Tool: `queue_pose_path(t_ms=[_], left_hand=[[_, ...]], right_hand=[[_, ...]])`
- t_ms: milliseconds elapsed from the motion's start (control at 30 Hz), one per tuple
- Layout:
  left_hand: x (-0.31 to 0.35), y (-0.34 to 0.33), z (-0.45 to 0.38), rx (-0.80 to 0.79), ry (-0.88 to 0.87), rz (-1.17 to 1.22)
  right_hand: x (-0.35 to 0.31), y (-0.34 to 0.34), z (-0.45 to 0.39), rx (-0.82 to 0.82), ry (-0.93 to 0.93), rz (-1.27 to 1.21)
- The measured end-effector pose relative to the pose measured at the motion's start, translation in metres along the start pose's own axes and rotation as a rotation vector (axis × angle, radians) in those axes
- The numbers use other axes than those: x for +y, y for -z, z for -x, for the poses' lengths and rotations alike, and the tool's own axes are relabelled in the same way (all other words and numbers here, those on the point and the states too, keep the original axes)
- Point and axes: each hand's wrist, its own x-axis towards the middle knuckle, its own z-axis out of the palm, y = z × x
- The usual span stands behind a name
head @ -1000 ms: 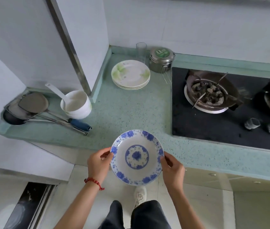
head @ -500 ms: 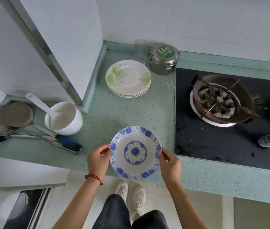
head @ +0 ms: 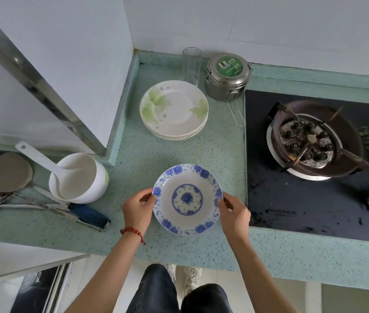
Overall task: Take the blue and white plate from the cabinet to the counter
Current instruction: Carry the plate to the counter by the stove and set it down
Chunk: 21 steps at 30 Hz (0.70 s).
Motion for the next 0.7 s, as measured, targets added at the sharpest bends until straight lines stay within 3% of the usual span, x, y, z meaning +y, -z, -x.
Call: queue_pose_path(t_ms=[700], left_hand=[[0.025,-0.016,-0.048,-0.008,-0.076,-0.005]], right_hand=[[-0.021,-0.009,-0.051,-0.026,0.002,0.020]])
